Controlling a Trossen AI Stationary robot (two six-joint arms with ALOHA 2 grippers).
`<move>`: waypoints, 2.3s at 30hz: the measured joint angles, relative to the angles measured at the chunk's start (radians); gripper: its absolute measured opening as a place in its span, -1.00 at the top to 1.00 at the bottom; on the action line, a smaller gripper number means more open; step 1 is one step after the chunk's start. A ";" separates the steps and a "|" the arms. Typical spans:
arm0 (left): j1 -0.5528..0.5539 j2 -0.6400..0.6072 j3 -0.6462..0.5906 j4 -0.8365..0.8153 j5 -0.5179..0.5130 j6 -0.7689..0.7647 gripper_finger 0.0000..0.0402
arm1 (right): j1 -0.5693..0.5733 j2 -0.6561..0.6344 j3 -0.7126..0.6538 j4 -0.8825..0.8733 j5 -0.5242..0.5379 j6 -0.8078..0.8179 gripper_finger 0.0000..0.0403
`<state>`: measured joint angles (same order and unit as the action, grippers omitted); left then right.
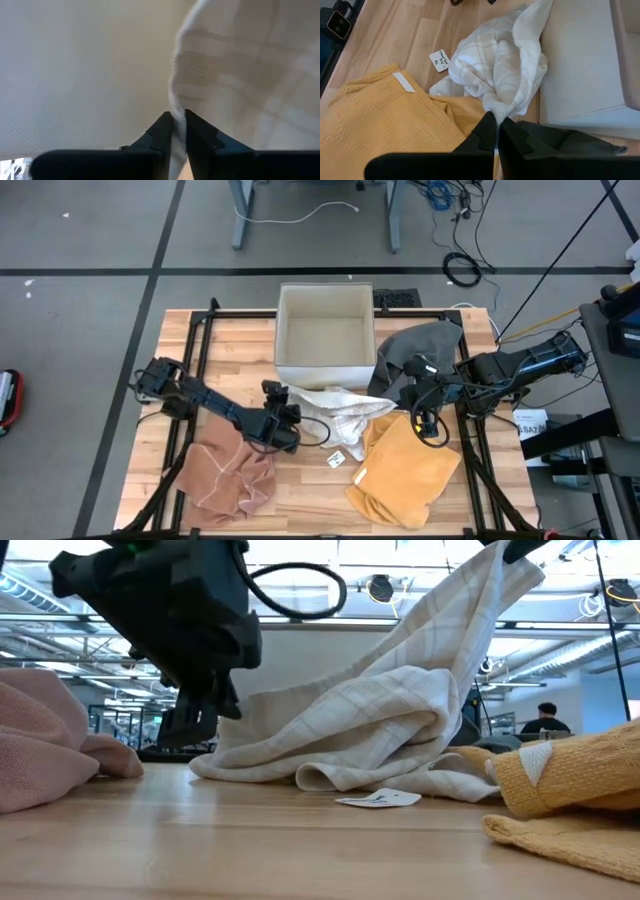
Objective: Fold towel
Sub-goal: Fold the white patterned towel
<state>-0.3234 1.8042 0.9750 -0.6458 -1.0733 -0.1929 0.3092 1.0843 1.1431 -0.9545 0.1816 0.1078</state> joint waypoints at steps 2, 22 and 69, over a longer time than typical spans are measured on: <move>0.007 -0.005 0.000 -0.009 0.001 0.032 0.90 | 0.000 0.000 0.000 -0.002 0.000 0.000 1.00; -0.093 -0.642 0.292 -0.022 -0.373 0.468 0.99 | 0.000 -0.001 0.356 0.000 0.146 -0.275 1.00; -0.119 -0.740 0.649 0.901 0.461 1.380 1.00 | 0.000 0.048 0.783 0.541 0.099 -0.974 1.00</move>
<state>-0.4429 1.0643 1.6235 0.2549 -0.6126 1.1873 0.3096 1.1328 1.9263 -0.4132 0.2802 -0.8660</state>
